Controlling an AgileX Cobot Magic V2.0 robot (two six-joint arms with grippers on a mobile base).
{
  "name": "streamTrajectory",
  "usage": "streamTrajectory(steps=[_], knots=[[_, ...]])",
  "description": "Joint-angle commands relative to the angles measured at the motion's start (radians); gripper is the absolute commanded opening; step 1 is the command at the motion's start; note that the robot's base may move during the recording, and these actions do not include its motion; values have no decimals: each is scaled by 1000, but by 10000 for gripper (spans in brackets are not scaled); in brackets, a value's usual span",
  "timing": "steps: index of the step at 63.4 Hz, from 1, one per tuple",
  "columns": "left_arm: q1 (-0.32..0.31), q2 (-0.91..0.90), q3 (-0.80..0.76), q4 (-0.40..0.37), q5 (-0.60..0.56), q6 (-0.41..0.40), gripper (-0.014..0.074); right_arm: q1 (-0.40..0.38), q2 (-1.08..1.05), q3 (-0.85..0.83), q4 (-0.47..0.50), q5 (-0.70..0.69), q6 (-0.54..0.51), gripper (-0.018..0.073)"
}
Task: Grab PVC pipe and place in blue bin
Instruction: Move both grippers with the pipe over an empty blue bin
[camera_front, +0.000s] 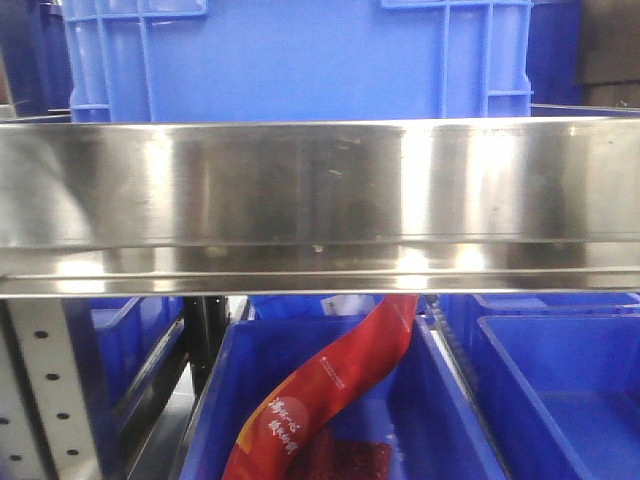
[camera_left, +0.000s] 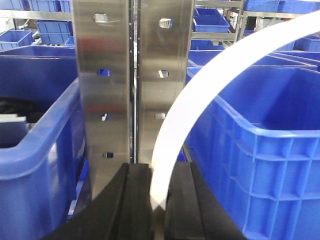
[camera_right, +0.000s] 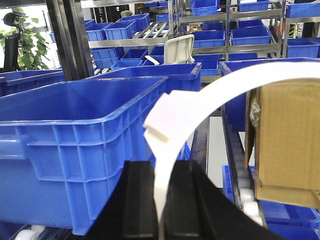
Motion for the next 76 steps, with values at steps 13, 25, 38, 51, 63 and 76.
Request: streamTrajectory(steps=[13, 25, 38, 51, 63, 76], knots=[[2, -3, -1, -2, -30, -7, -111, 1, -5, -8, -7, -23, -3, -162], [2, -3, -1, -2, -30, -7, -111, 1, -5, -8, -7, -23, -3, -162], [2, -3, -1, -2, -30, -7, -111, 1, -5, -8, -7, -23, -3, -162], [2, -3, -1, -2, -53, -7, -111, 1, -5, -8, -7, -23, -3, -162], [2, -3, -1, -2, -53, -7, -111, 1, -5, -8, -7, -23, -3, -162], [2, -3, -1, -10, -41, -7, -111, 1, -5, -8, -7, -45, -3, -162]])
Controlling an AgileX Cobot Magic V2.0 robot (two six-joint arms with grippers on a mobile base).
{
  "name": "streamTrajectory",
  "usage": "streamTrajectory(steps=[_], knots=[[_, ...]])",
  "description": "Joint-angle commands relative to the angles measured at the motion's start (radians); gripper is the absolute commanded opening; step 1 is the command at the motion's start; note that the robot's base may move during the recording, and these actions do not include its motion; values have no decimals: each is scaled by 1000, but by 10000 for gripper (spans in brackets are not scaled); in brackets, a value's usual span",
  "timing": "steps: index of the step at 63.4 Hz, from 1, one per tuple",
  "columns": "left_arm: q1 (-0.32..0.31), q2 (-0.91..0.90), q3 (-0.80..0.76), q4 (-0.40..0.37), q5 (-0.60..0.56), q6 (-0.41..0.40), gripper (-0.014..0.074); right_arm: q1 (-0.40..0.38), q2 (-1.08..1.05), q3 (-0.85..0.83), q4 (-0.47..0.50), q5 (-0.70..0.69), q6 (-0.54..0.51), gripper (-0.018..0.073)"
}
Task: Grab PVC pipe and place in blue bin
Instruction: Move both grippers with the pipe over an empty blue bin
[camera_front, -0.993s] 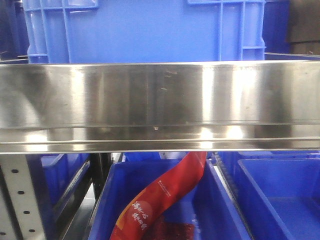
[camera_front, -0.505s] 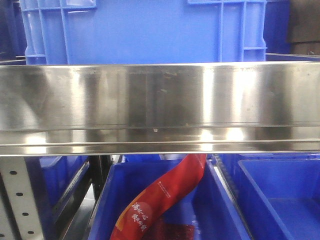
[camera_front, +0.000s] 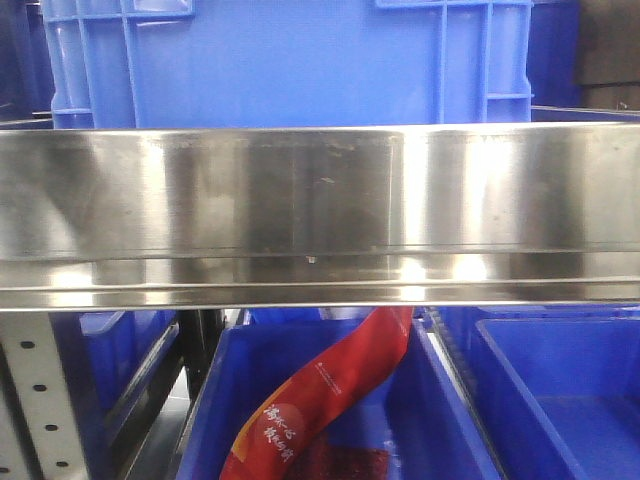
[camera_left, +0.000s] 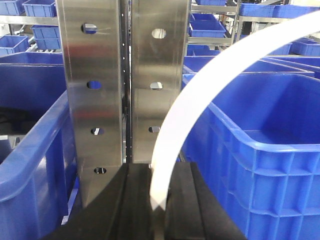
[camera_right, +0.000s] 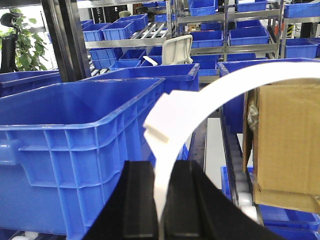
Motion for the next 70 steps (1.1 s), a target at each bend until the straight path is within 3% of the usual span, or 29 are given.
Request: streamTrajectory(steps=[1, 10, 19, 32, 39, 51, 63, 70], knots=[[2, -3, -1, -11, -17, -7, -111, 1, -5, -8, -7, -42, -3, -162], [2, -1, -1, -41, 73, -7, -111, 1, 8, -6, -7, -16, -3, -162], [-10, 10, -28, -89, 72, -7, -111, 1, 61, -35, 47, -6, -3, -162], [-129, 122, -167, -166, 90, -7, -111, 25, 227, -169, 74, -6, -61, -162], [-215, 216, -246, -162, 102, -7, -111, 74, 338, -252, 74, -6, -80, -162], [-307, 422, -423, -155, 134, -7, -111, 186, 543, -438, 79, -4, -80, -162], [-337, 655, -700, -157, 261, -7, -111, 294, 750, -632, 85, -3, -80, -162], [-337, 770, -828, -157, 258, -7, -111, 331, 864, -733, 87, -3, -80, -162]])
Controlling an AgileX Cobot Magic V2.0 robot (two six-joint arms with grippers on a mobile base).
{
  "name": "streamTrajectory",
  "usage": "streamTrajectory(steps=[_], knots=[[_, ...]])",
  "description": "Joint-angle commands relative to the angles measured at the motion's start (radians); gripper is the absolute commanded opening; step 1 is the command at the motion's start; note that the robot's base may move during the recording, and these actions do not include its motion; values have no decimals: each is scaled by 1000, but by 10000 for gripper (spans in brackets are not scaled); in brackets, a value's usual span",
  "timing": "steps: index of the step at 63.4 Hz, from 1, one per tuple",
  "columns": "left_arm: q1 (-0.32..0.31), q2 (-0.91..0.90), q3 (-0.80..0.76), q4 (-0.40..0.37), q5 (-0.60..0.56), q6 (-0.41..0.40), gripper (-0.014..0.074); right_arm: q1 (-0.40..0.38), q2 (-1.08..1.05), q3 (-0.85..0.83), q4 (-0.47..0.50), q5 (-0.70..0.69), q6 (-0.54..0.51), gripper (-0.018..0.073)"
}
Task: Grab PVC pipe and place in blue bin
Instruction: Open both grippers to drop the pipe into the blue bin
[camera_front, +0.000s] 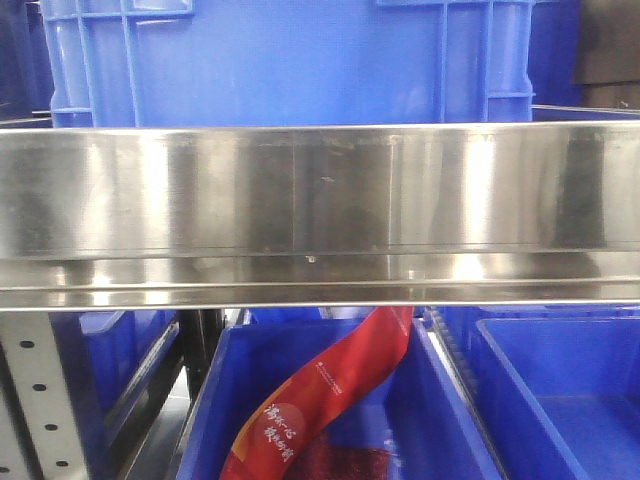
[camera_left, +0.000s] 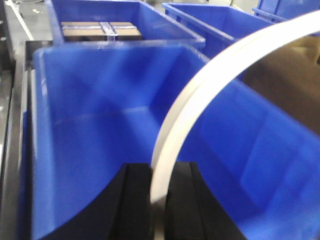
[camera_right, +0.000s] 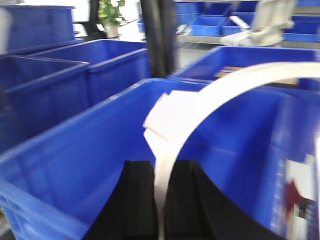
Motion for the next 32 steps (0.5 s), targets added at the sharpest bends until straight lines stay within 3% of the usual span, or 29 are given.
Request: streamTrajectory(steps=[1, 11, 32], knots=[[-7, 91, -102, -6, -8, -7, -111, 22, 80, -74, 1, -19, -8, -162], [-7, 220, -210, -6, -50, -7, -111, 31, 211, -178, 40, -15, -8, -162], [-7, 328, -220, 10, -87, -7, -111, 31, 311, -200, 73, 0, -8, -157]])
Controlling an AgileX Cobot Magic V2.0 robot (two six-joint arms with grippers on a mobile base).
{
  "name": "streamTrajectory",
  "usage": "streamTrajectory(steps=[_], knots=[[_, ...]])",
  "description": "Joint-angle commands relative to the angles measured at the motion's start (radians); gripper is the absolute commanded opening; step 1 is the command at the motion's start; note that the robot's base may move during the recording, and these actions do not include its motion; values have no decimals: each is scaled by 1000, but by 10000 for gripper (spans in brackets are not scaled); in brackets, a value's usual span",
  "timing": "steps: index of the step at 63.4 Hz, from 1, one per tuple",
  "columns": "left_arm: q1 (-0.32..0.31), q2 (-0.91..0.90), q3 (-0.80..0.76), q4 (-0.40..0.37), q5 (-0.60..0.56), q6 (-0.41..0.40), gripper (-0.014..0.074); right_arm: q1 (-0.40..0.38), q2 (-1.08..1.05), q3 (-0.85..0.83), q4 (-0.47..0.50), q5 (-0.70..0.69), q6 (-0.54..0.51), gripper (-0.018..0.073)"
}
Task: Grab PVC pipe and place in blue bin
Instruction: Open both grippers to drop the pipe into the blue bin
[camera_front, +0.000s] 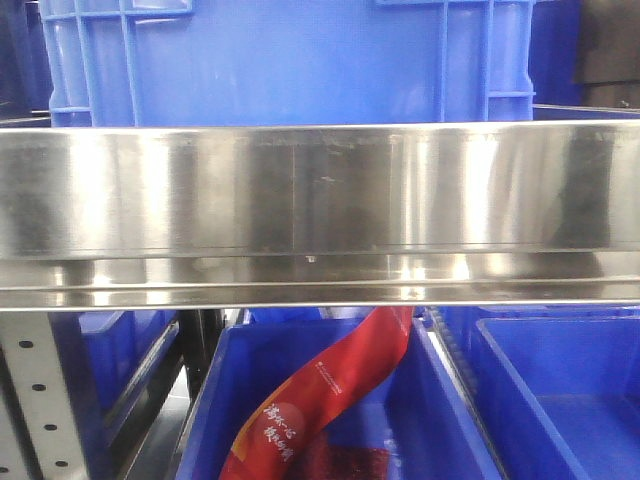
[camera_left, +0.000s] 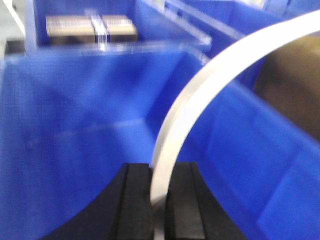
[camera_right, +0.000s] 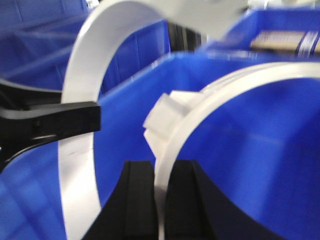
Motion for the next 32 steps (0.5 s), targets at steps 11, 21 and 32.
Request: streamTrajectory(steps=[11, 21, 32], knots=[[-7, 8, -12, 16, -32, -7, -20, 2, 3, -12, 5, -1, -8, 56], [-7, 8, -12, 14, -13, -7, 174, 2, 3, -12, 5, 4, -8, 321], [-7, 8, -12, 14, 33, -7, 354, 2, 3, -12, 5, 4, -8, 349]])
